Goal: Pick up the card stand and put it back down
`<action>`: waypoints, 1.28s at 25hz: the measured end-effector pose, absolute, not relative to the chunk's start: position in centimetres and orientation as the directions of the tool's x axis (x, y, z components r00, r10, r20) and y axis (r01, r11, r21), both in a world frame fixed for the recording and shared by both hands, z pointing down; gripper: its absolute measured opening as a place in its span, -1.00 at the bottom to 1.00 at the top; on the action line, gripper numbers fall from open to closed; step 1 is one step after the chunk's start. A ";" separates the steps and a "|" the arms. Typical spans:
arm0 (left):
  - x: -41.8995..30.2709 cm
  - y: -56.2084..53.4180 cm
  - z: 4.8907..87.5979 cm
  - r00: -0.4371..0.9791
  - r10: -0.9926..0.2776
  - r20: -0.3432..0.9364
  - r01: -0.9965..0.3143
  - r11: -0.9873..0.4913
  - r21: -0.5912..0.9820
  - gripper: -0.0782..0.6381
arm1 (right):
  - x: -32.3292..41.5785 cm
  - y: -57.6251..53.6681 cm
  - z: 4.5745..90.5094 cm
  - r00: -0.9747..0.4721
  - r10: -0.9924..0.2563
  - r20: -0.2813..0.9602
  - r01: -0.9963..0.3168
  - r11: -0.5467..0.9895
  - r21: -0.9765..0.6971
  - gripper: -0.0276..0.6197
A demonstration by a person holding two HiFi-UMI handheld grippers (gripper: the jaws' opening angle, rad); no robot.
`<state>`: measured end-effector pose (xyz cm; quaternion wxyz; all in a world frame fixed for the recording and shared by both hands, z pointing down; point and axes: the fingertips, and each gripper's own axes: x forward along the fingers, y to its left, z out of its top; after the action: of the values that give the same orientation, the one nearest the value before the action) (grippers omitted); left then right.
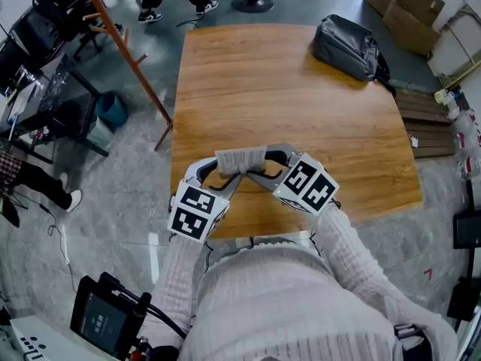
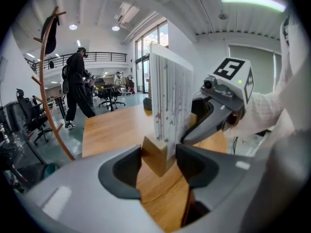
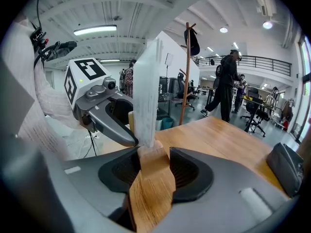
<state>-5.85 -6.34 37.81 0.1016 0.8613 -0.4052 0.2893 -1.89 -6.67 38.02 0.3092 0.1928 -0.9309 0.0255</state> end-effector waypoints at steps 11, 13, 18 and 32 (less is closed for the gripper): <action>-6.1 -6.3 37.8 0.520 -0.647 0.558 -0.768 -0.640 -0.024 -0.15 | -2.1 -6.7 37.7 -0.727 -0.350 0.591 -0.372 0.924 0.089 -0.35; -6.1 -6.4 37.8 0.526 -0.648 0.551 -0.771 -0.637 -0.014 -0.15 | -2.1 -6.7 37.7 -0.730 -0.349 0.588 -0.374 0.924 0.084 -0.35; -6.0 -6.1 38.4 0.526 -0.639 0.561 -0.769 -0.639 -0.007 -0.14 | -2.0 -6.5 38.4 -0.724 -0.342 0.599 -0.377 0.923 0.072 -0.35; -5.8 -5.3 39.8 0.530 -0.608 0.591 -0.762 -0.647 0.017 -0.14 | -1.8 -5.6 39.8 -0.721 -0.308 0.621 -0.378 0.926 0.020 -0.35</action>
<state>-5.82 -5.32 39.81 0.1380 0.8637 -0.3966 0.2788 -1.82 -5.62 39.82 0.3247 0.1852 -0.9260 0.0541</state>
